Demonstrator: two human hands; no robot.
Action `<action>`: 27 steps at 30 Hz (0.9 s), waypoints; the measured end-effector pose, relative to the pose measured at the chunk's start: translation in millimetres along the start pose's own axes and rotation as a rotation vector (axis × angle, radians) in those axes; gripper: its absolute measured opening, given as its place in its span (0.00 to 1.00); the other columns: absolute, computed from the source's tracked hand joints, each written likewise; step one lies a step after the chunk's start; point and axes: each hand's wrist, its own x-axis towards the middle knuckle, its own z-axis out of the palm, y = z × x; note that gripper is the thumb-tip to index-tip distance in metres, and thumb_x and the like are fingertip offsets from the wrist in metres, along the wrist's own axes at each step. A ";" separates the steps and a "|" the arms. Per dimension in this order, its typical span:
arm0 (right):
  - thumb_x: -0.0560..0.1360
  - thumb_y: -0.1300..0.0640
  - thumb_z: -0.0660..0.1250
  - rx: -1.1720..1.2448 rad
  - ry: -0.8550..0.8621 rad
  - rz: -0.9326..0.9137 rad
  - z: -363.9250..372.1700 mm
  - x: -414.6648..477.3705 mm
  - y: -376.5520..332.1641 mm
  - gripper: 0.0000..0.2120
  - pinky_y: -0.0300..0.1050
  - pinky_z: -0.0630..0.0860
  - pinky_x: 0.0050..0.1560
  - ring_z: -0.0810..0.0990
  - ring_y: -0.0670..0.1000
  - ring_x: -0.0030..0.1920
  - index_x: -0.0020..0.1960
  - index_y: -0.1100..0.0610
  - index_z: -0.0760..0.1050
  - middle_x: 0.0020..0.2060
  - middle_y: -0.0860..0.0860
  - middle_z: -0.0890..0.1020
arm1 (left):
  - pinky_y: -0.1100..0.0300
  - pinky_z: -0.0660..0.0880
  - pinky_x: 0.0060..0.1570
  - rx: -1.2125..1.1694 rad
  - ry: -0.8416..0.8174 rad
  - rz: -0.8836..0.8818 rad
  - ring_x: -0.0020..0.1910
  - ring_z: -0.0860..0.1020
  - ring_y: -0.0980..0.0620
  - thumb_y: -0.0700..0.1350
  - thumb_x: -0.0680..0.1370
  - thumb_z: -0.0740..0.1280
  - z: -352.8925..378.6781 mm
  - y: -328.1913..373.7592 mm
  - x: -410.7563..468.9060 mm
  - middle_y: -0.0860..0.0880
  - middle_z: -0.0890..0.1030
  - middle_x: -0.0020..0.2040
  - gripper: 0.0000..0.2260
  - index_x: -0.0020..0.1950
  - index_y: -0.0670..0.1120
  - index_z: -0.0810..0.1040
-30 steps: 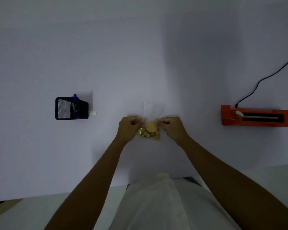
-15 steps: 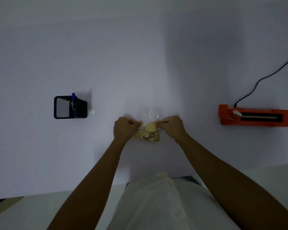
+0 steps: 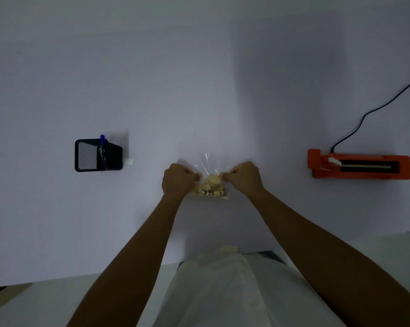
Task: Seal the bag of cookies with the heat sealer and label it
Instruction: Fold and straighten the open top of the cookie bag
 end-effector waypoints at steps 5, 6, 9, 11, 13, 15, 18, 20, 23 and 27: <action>0.65 0.47 0.79 -0.035 0.056 -0.006 1.0 -5.9 0.4 0.23 0.40 0.63 0.27 0.67 0.49 0.24 0.26 0.60 0.72 0.22 0.53 0.70 | 0.62 0.70 0.32 -0.014 0.005 0.001 0.30 0.78 0.49 0.52 0.68 0.75 3.5 -1.7 -2.1 0.48 0.79 0.28 0.16 0.26 0.46 0.76; 0.65 0.46 0.79 -0.045 0.065 -0.006 1.1 -7.0 1.1 0.24 0.39 0.64 0.27 0.68 0.49 0.23 0.25 0.59 0.71 0.21 0.52 0.71 | 0.63 0.69 0.31 -0.017 0.015 -0.001 0.30 0.78 0.50 0.52 0.68 0.75 4.3 -2.2 -3.1 0.48 0.79 0.28 0.16 0.26 0.46 0.76; 0.64 0.44 0.79 -0.086 0.083 -0.011 1.5 -9.1 1.4 0.23 0.44 0.70 0.29 0.73 0.50 0.26 0.26 0.58 0.71 0.24 0.53 0.75 | 0.62 0.71 0.33 -0.015 0.040 0.003 0.33 0.80 0.48 0.53 0.68 0.75 7.7 -4.1 -3.9 0.47 0.81 0.30 0.15 0.28 0.45 0.79; 0.64 0.43 0.79 -0.144 0.098 -0.029 1.2 -10.6 -1.1 0.21 0.48 0.75 0.33 0.78 0.53 0.31 0.31 0.57 0.73 0.29 0.52 0.78 | 0.62 0.72 0.32 -0.010 0.065 0.027 0.33 0.80 0.48 0.52 0.67 0.76 8.8 -4.4 -4.1 0.47 0.81 0.30 0.14 0.30 0.43 0.79; 0.66 0.45 0.78 -0.219 0.127 -0.105 1.9 -12.1 -2.4 0.18 0.47 0.74 0.34 0.77 0.52 0.34 0.35 0.54 0.71 0.33 0.50 0.78 | 0.61 0.69 0.31 -0.006 0.099 0.097 0.32 0.77 0.51 0.51 0.65 0.77 8.1 -3.6 -4.3 0.50 0.78 0.31 0.14 0.33 0.45 0.75; 0.69 0.52 0.76 -0.252 0.134 -0.274 4.4 -12.6 -0.4 0.14 0.44 0.69 0.34 0.75 0.51 0.35 0.38 0.53 0.71 0.37 0.49 0.77 | 0.60 0.70 0.30 0.001 0.124 0.208 0.30 0.73 0.54 0.46 0.64 0.78 6.7 -1.2 -4.7 0.52 0.76 0.31 0.14 0.33 0.46 0.72; 0.72 0.64 0.71 -0.250 0.056 -0.596 4.7 -11.1 4.9 0.06 0.45 0.71 0.34 0.75 0.51 0.36 0.45 0.56 0.77 0.41 0.52 0.78 | 0.54 0.77 0.33 0.080 0.114 0.447 0.32 0.73 0.56 0.34 0.64 0.74 7.2 0.2 -1.1 0.54 0.77 0.30 0.12 0.30 0.47 0.75; 0.73 0.63 0.66 -0.251 -0.042 -0.761 2.5 -8.1 5.7 0.07 0.45 0.75 0.35 0.78 0.52 0.37 0.47 0.58 0.82 0.40 0.54 0.79 | 0.51 0.77 0.36 0.165 0.063 0.662 0.37 0.74 0.53 0.29 0.65 0.71 8.8 -4.1 4.8 0.51 0.80 0.34 0.12 0.33 0.46 0.79; 0.74 0.53 0.63 -0.279 -0.154 -0.852 -1.7 -3.3 4.2 0.15 0.44 0.74 0.35 0.78 0.52 0.36 0.50 0.58 0.85 0.37 0.54 0.79 | 0.57 0.75 0.40 0.278 -0.017 0.845 0.42 0.77 0.48 0.31 0.69 0.71 8.8 -11.8 13.9 0.47 0.84 0.41 0.09 0.42 0.44 0.85; 0.78 0.51 0.63 -0.384 -0.178 -0.821 -6.3 5.6 8.1 0.14 0.49 0.76 0.35 0.77 0.52 0.38 0.54 0.55 0.84 0.40 0.54 0.79 | 0.56 0.77 0.42 0.393 -0.019 0.895 0.47 0.78 0.46 0.36 0.71 0.73 7.2 -14.3 19.9 0.45 0.83 0.46 0.11 0.53 0.44 0.85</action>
